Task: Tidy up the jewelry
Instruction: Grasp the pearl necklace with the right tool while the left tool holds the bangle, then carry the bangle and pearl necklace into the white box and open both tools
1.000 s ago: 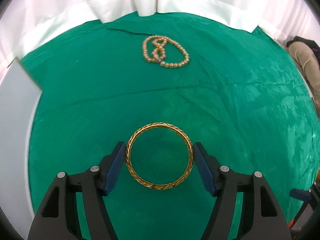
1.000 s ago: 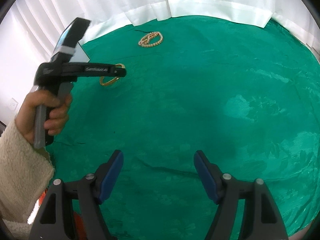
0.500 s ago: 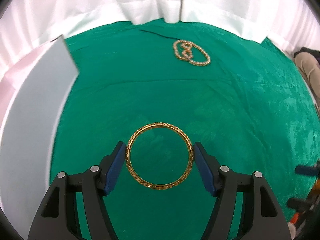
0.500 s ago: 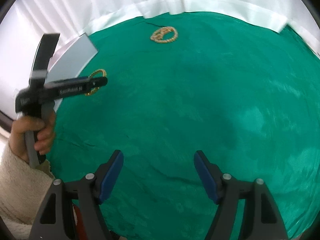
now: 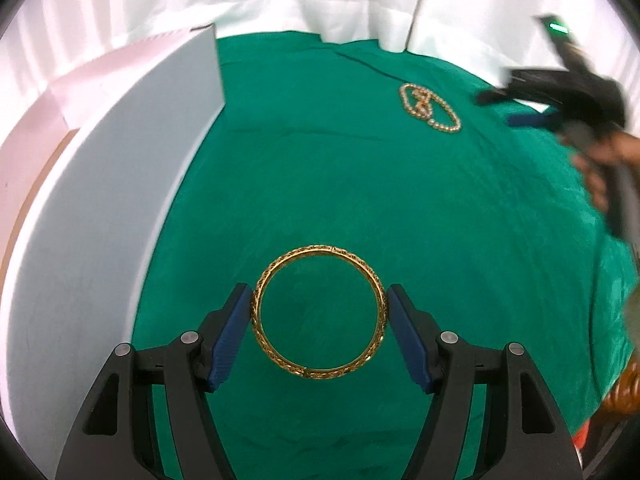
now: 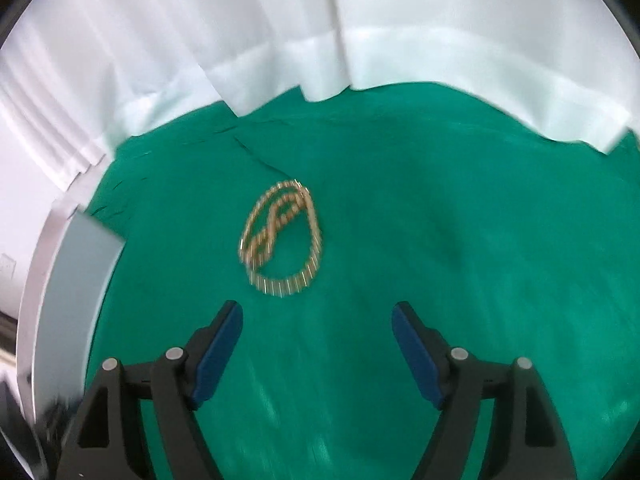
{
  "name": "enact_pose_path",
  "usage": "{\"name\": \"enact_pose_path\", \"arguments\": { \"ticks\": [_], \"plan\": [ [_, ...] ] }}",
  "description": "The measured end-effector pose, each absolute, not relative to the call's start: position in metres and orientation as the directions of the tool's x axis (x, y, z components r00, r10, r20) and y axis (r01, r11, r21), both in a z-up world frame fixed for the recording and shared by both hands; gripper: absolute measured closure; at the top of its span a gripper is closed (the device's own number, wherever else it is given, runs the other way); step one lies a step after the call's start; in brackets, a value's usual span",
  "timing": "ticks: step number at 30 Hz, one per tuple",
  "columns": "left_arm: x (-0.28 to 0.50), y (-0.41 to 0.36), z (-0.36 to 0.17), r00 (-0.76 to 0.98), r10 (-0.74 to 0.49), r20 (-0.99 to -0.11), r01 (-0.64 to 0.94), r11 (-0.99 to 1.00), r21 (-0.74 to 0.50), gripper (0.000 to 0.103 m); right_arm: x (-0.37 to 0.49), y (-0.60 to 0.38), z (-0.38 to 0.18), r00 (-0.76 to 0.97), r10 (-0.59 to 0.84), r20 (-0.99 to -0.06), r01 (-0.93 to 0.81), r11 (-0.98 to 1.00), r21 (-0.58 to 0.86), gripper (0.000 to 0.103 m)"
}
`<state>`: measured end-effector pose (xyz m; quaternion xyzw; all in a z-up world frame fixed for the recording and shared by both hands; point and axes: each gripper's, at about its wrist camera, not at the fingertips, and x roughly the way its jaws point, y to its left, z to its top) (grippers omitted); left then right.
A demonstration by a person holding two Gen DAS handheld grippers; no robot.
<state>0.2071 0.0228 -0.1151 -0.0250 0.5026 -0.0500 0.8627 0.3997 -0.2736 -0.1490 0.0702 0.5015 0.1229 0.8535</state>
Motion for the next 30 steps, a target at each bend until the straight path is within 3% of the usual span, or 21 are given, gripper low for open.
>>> {"name": "enact_pose_path", "arguments": {
  "ticks": [6, 8, 9, 10, 11, 12, 15, 24, 30],
  "plan": [
    [0.202, 0.026, -0.119, 0.475, -0.123, -0.872, 0.065, 0.992, -0.105, 0.033, 0.455, -0.225, -0.187, 0.46, 0.258, -0.85, -0.079, 0.965, 0.25, 0.022],
    [0.202, 0.026, -0.122, 0.469, -0.125, -0.874, 0.068, 0.992, -0.106, 0.033, 0.457, -0.21, -0.185, 0.491, 0.194, -0.849, -0.08, 0.981, 0.177, 0.023],
    [0.201, 0.026, -0.123, 0.467, -0.126, -0.875, 0.069, 0.992, -0.106, 0.033, 0.458, -0.202, -0.187, 0.484, 0.163, -0.86, -0.088, 0.987, 0.138, 0.028],
    [0.204, 0.026, -0.125, 0.465, -0.127, -0.876, 0.072, 0.992, -0.106, 0.033, 0.457, -0.195, -0.187, 0.487, 0.137, -0.863, -0.11, 0.989, 0.095, 0.043],
    [0.205, 0.025, -0.126, 0.464, -0.127, -0.877, 0.073, 0.992, -0.105, 0.033, 0.455, -0.191, -0.186, 0.493, 0.124, -0.861, -0.129, 0.989, 0.068, 0.052],
    [0.205, 0.025, -0.127, 0.471, -0.135, -0.872, 0.062, 0.991, -0.119, 0.033, 0.452, -0.186, -0.185, 0.49, 0.131, -0.862, -0.159, 0.985, 0.06, 0.083],
    [0.201, 0.025, -0.126, 0.472, -0.14, -0.87, 0.066, 0.99, -0.123, 0.033, 0.442, -0.186, -0.184, 0.466, 0.158, -0.87, -0.192, 0.979, 0.075, 0.095],
    [0.194, 0.027, -0.122, 0.484, -0.149, -0.862, 0.076, 0.989, -0.129, 0.033, 0.359, -0.229, -0.164, 0.394, 0.379, -0.837, -0.249, 0.921, 0.299, 0.095],
    [0.183, 0.024, -0.114, 0.491, -0.16, -0.856, 0.083, 0.987, -0.137, 0.033, 0.31, -0.247, -0.133, 0.408, 0.447, -0.796, -0.295, 0.89, 0.348, 0.095]
  ]
}}
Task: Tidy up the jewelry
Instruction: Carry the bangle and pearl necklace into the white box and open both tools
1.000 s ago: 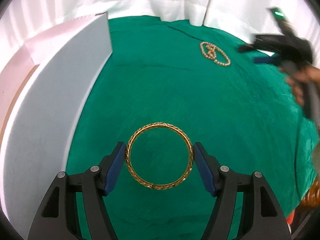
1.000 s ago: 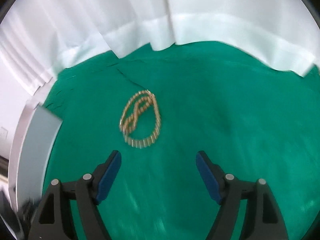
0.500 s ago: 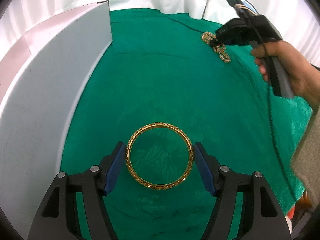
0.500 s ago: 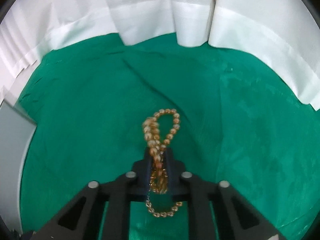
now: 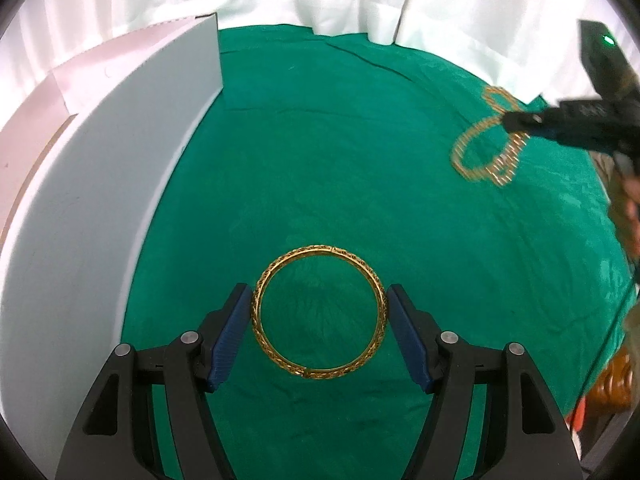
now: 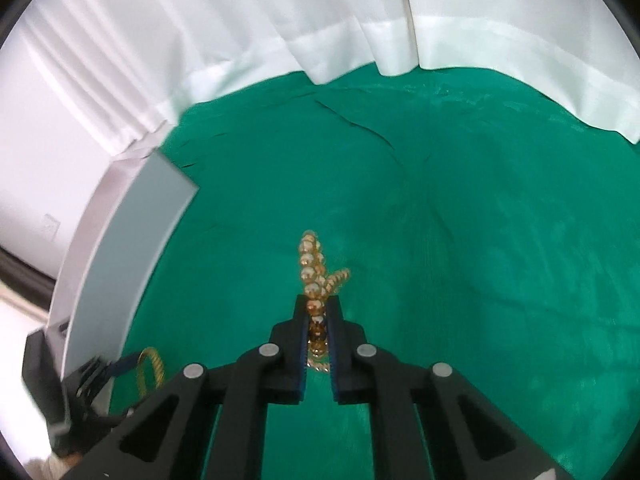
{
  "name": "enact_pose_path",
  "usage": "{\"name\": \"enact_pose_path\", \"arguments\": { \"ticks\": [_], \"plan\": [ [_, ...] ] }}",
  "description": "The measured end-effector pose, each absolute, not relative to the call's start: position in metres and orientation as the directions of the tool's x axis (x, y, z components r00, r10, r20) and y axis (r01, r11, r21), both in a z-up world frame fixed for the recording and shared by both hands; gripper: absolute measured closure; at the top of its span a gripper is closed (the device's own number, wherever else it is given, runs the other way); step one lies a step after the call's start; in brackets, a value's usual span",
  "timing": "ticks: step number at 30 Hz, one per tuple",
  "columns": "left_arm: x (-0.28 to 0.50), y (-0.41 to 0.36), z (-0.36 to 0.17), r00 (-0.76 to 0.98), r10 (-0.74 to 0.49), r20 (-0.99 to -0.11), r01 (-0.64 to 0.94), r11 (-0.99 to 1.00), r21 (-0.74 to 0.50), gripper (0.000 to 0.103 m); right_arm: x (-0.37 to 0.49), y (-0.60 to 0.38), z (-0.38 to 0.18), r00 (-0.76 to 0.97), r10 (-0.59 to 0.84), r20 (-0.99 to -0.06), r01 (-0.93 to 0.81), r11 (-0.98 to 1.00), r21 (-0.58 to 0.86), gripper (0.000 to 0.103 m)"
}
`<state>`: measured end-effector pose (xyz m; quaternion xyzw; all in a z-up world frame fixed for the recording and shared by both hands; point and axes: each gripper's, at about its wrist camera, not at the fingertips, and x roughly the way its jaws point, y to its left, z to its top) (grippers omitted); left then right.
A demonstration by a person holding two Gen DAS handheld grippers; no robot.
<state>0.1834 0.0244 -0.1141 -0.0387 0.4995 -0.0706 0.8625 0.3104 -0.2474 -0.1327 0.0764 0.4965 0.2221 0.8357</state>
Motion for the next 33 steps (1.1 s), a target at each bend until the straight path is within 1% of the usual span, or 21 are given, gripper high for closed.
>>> {"name": "enact_pose_path", "arguments": {
  "ticks": [4, 10, 16, 19, 21, 25, 29, 33],
  "plan": [
    [0.175, 0.018, -0.109, 0.494, -0.172, -0.853, 0.103, 0.985, -0.139, 0.033, 0.279, -0.243, -0.131, 0.41, 0.457, -0.79, -0.316, 0.883, 0.347, 0.095],
    [0.164, 0.01, -0.094, 0.493, -0.199, -0.847, 0.131, 0.979, -0.154, 0.033, 0.247, -0.24, -0.128, 0.371, 0.46, -0.806, -0.357, 0.873, 0.334, 0.095],
    [0.149, 0.01, -0.06, 0.527, -0.22, -0.821, 0.147, 0.975, -0.167, 0.033, 0.231, -0.227, -0.104, 0.378, 0.451, -0.808, -0.413, 0.864, 0.289, 0.095],
    [0.142, 0.015, -0.044, 0.527, -0.245, -0.814, 0.15, 0.969, -0.195, 0.033, 0.223, -0.223, -0.087, 0.385, 0.47, -0.794, -0.434, 0.852, 0.293, 0.095],
    [0.137, 0.022, -0.027, 0.525, -0.277, -0.805, 0.152, 0.961, -0.231, 0.033, 0.221, -0.218, -0.076, 0.388, 0.479, -0.787, -0.451, 0.844, 0.291, 0.095],
    [0.121, 0.046, 0.027, 0.565, -0.318, -0.761, 0.158, 0.947, -0.279, 0.033, 0.22, -0.197, -0.041, 0.403, 0.498, -0.768, -0.506, 0.82, 0.267, 0.095],
    [0.106, 0.092, 0.078, 0.613, -0.328, -0.719, 0.126, 0.939, -0.321, 0.033, 0.225, -0.157, -0.003, 0.406, 0.537, -0.74, -0.575, 0.779, 0.25, 0.095],
    [0.102, 0.149, 0.111, 0.65, -0.311, -0.694, 0.073, 0.934, -0.35, 0.033, 0.225, -0.102, 0.038, 0.393, 0.605, -0.692, -0.655, 0.713, 0.252, 0.095]
  ]
}}
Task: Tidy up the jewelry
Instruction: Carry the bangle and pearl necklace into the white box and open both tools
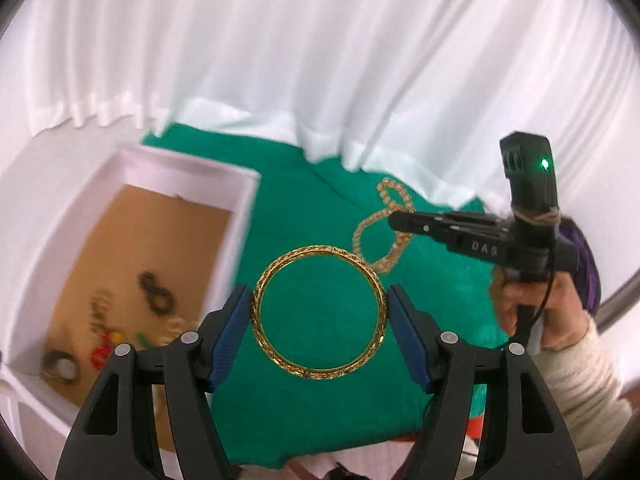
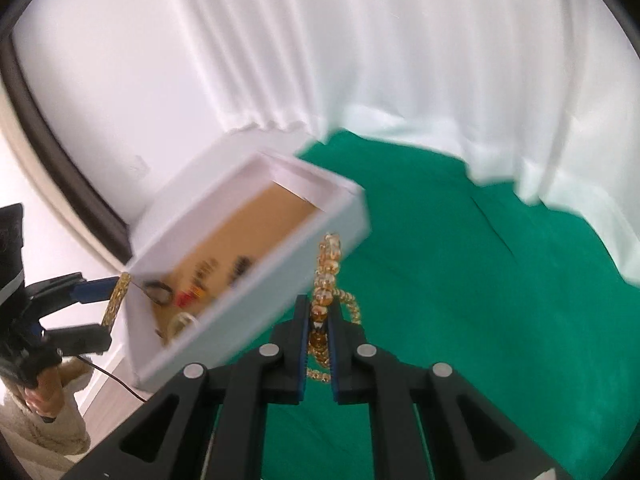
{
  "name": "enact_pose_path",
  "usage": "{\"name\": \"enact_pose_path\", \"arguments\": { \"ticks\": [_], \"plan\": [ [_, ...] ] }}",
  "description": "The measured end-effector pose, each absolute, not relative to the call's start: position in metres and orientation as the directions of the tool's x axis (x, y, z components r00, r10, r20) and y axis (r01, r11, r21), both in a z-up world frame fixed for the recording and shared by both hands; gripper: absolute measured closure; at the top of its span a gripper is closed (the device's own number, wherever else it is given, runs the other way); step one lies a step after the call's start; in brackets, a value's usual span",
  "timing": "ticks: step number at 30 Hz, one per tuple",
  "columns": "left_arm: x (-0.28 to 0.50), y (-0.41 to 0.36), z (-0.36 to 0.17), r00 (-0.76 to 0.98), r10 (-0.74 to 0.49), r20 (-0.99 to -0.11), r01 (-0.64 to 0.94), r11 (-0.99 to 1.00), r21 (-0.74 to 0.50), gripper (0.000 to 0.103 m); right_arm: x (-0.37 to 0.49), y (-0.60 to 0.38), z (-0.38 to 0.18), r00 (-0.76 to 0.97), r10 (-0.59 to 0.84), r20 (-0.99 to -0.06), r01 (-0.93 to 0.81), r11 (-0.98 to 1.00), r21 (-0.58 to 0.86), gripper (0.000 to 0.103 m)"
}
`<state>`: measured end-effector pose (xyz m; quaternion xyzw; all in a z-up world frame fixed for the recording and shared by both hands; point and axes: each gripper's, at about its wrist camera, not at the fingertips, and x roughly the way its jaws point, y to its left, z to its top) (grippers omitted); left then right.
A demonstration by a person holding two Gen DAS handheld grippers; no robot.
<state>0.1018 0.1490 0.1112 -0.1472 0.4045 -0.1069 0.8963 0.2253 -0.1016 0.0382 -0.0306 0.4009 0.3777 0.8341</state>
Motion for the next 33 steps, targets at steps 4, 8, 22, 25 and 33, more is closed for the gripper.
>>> {"name": "enact_pose_path", "arguments": {
  "ticks": [4, 8, 22, 25, 33],
  "plan": [
    [0.112, 0.203, 0.113, 0.681, -0.19, -0.708, -0.045, 0.953, -0.299, 0.033, 0.224, -0.043, 0.065, 0.364, 0.669, -0.648, -0.719, 0.644, 0.262, 0.095],
    [0.129, 0.246, 0.083, 0.663, -0.097, -0.742, -0.153, 0.953, -0.261, 0.033, 0.231, 0.02, 0.067, 0.338, 0.692, -0.638, -0.755, 0.604, 0.255, 0.095],
    [0.193, 0.311, -0.058, 0.498, 0.004, -0.867, -0.375, 0.903, -0.211, 0.027, 0.307, 0.144, -0.066, 0.27, 0.562, -0.782, -0.734, 0.645, 0.21, 0.088],
    [0.19, 0.311, -0.06, 0.495, 0.03, -0.869, -0.397, 0.897, -0.195, 0.013, 0.313, 0.136, -0.073, 0.277, 0.562, -0.779, -0.702, 0.672, 0.235, 0.05],
    [0.163, 0.281, -0.026, 0.549, 0.247, -0.798, -0.427, 0.904, -0.014, 0.004, 0.295, 0.114, -0.046, 0.384, 0.537, -0.751, -0.709, 0.693, 0.134, 0.024]
  ]
}}
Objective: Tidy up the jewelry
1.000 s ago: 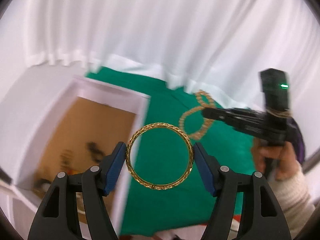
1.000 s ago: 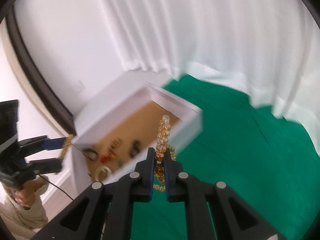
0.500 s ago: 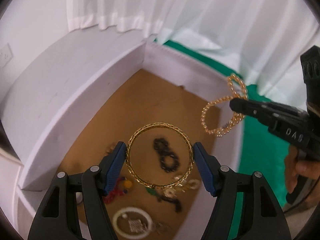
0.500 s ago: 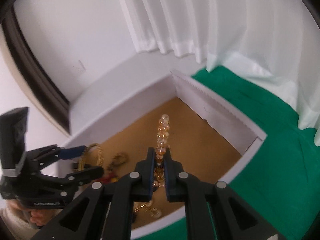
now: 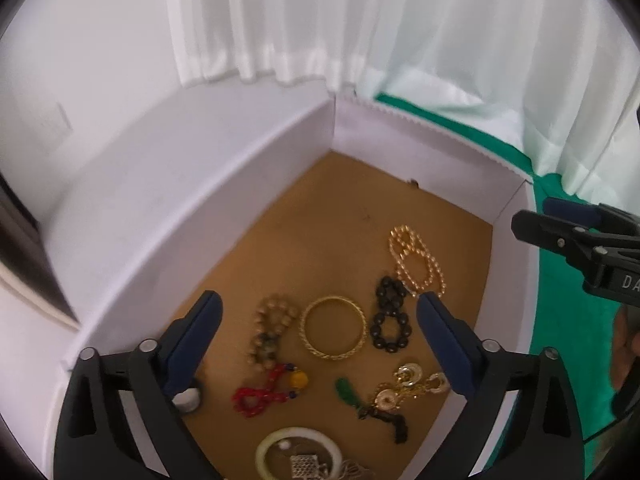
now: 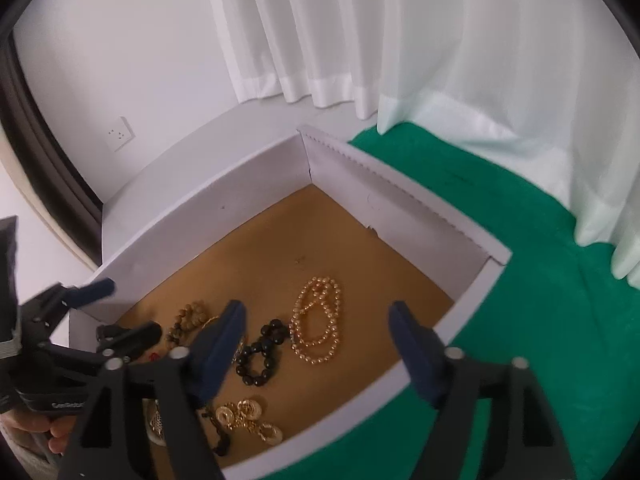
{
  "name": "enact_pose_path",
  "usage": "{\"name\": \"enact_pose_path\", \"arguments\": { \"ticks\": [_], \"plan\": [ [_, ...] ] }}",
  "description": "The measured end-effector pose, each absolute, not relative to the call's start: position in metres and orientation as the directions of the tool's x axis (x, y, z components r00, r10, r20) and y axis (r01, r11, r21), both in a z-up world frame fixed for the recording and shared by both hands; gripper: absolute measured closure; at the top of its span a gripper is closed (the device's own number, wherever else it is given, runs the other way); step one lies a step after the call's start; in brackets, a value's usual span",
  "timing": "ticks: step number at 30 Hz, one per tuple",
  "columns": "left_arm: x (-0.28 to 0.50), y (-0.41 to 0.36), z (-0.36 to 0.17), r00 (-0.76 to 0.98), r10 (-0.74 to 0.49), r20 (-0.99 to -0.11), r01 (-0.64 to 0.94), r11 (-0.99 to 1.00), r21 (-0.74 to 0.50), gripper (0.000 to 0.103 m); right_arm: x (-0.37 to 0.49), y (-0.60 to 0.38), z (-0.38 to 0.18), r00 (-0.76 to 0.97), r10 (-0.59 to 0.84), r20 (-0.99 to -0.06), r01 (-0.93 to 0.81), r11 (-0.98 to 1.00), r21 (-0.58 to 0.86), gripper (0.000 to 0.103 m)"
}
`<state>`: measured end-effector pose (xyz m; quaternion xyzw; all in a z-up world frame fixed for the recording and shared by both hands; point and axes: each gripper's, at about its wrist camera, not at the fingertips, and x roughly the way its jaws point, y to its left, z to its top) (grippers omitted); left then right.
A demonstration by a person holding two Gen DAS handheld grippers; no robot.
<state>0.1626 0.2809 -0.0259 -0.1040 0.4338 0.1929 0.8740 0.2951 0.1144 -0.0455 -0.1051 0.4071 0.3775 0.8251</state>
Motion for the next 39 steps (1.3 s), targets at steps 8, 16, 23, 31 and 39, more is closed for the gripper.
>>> {"name": "enact_pose_path", "arguments": {
  "ticks": [8, 16, 23, 31, 39],
  "plan": [
    [0.124, 0.269, -0.001, 0.586, 0.342, -0.734, -0.534, 0.845, -0.033, 0.002, 0.26, 0.108, -0.038, 0.428, 0.527, -0.734, -0.74, 0.671, 0.051, 0.02],
    [0.112, 0.276, 0.002, 0.547, 0.354, -0.759, -0.589, 0.807, -0.048, 0.002, 0.242, 0.118, -0.04, 0.459, 0.493, -0.739, -0.751, 0.66, -0.025, 0.02],
    [0.114, 0.281, -0.005, 0.514, 0.352, -0.782, -0.603, 0.797, -0.036, 0.002, 0.235, 0.126, -0.039, 0.474, 0.467, -0.746, -0.747, 0.662, -0.06, 0.02],
    [0.118, 0.277, -0.009, 0.502, 0.355, -0.789, -0.598, 0.801, -0.02, 0.002, 0.232, 0.131, -0.046, 0.463, 0.455, -0.761, -0.753, 0.655, -0.067, 0.02],
    [0.116, 0.268, -0.013, 0.528, 0.349, -0.774, -0.58, 0.814, -0.028, 0.0, 0.235, 0.129, -0.051, 0.457, 0.45, -0.767, -0.751, 0.658, -0.062, 0.02]
  ]
}}
